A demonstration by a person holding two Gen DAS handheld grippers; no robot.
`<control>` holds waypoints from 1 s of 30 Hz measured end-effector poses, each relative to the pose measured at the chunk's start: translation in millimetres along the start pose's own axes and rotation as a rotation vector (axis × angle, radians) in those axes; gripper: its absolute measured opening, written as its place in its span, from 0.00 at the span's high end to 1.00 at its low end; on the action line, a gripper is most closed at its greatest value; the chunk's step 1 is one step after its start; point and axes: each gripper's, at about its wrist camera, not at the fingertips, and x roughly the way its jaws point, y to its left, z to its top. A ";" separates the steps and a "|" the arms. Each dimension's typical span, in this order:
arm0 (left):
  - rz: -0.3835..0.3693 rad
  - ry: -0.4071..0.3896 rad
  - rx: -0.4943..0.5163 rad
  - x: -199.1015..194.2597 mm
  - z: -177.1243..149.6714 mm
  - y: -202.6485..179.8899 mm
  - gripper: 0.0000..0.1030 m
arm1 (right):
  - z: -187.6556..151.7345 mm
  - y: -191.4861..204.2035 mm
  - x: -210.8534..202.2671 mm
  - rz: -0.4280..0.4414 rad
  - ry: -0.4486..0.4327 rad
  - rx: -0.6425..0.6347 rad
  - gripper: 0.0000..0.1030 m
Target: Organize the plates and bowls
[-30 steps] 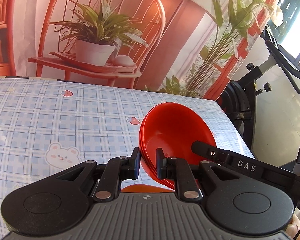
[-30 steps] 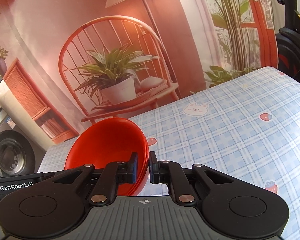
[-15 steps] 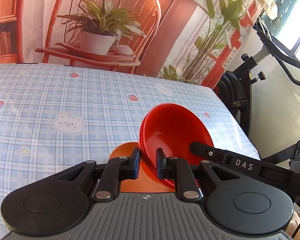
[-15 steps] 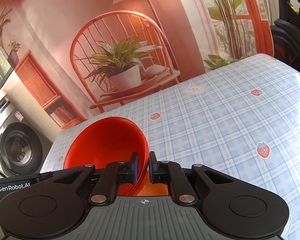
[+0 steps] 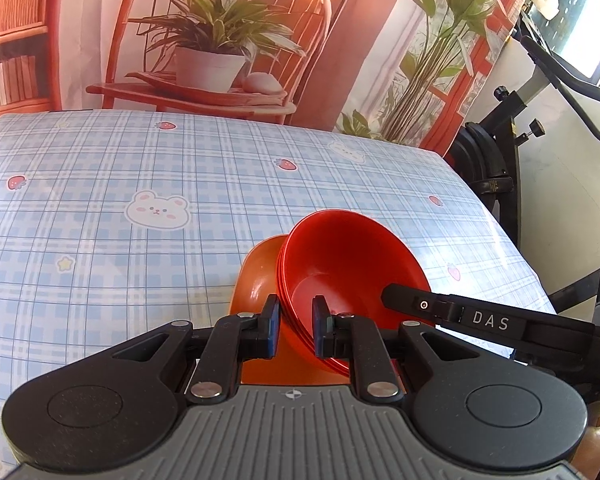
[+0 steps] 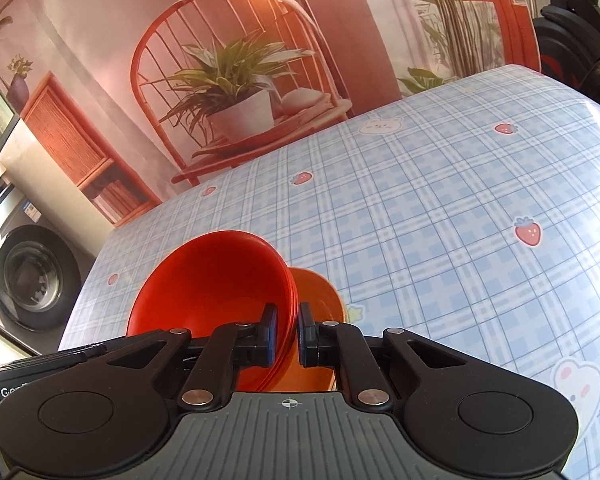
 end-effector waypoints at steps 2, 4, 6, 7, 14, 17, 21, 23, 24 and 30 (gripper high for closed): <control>0.002 0.000 -0.011 -0.3 -2.2 0.5 0.83 | -1.2 0.0 1.4 -0.001 0.007 0.000 0.91; 0.000 -0.001 -0.021 0.1 -4.3 1.3 0.83 | -1.9 -0.2 2.0 0.001 0.010 0.005 0.91; -0.001 -0.005 -0.028 0.6 -6.7 1.8 0.83 | -3.0 -0.6 2.1 0.000 0.009 0.003 0.91; 0.000 -0.005 -0.027 0.6 -7.4 1.5 0.83 | -3.4 -0.4 2.1 0.000 0.009 0.001 0.91; 0.000 -0.016 -0.040 -0.2 -12.3 2.4 0.83 | -4.2 0.5 1.2 0.001 0.007 -0.017 0.91; 0.007 -0.009 -0.043 1.0 -14.5 3.8 0.83 | -3.7 1.6 2.2 -0.001 0.010 -0.021 0.91; 0.030 -0.019 -0.051 0.7 -16.5 3.5 0.83 | -3.6 2.3 2.3 -0.001 0.010 -0.025 0.91; 0.031 -0.022 -0.055 0.4 -17.1 2.7 0.83 | -3.4 2.5 3.0 -0.005 0.009 -0.026 0.91; 0.032 -0.019 -0.052 0.6 -17.3 2.3 0.83 | -3.3 3.1 3.0 -0.007 0.008 -0.033 0.91; 0.043 -0.012 -0.043 2.4 -17.5 1.0 0.83 | -3.7 1.6 1.6 -0.004 0.000 -0.038 0.91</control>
